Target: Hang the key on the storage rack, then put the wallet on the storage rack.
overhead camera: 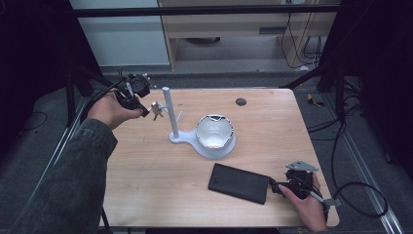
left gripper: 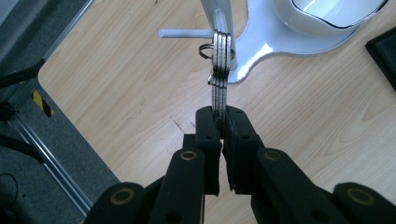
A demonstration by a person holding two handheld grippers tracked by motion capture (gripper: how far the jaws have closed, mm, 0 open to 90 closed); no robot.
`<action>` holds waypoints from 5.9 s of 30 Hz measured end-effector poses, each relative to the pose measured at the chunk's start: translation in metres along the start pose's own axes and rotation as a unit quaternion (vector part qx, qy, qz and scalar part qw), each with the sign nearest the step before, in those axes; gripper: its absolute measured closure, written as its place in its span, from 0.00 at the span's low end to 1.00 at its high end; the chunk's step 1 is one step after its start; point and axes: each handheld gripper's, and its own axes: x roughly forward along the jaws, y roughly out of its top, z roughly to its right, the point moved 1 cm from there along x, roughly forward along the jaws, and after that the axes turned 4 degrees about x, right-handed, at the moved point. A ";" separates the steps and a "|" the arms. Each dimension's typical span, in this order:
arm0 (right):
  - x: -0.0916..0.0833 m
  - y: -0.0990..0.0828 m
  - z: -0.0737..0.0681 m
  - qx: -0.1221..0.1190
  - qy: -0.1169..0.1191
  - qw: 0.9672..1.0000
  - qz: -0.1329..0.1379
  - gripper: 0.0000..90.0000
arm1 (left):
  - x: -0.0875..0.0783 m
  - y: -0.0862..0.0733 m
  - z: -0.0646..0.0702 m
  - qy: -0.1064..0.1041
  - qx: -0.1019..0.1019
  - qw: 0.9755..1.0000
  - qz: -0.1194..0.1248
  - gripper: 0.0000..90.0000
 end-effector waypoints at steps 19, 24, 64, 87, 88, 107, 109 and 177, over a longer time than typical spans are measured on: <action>0.000 0.000 0.000 0.000 0.000 1.000 0.000 0.01 | 0.008 0.006 -0.004 0.000 -0.007 1.000 0.001 0.94; 0.000 0.000 0.000 0.000 0.000 1.000 0.000 0.01 | 0.006 0.000 -0.003 0.015 -0.005 0.999 0.032 0.89; -0.011 0.006 0.000 -0.010 -0.013 0.999 0.027 0.08 | 0.060 -0.078 0.073 -0.016 -0.007 0.988 0.155 0.07; -0.029 0.009 -0.001 -0.014 -0.019 0.997 0.068 0.18 | 0.115 -0.077 0.157 -0.079 0.030 0.978 0.190 0.13; -0.031 0.010 -0.002 -0.015 -0.016 0.997 0.073 0.21 | 0.119 -0.075 0.162 -0.087 0.035 0.978 0.188 0.13; -0.045 0.016 -0.019 -0.039 0.018 0.991 0.125 0.51 | 0.152 -0.056 0.209 -0.106 0.074 0.972 0.195 0.39; -0.046 0.016 -0.021 -0.046 0.021 0.990 0.129 0.54 | 0.155 -0.055 0.212 -0.110 0.074 0.971 0.197 0.52; -0.043 0.017 -0.050 -0.102 0.087 0.982 0.133 0.60 | 0.167 -0.043 0.217 -0.142 0.085 0.971 0.173 1.00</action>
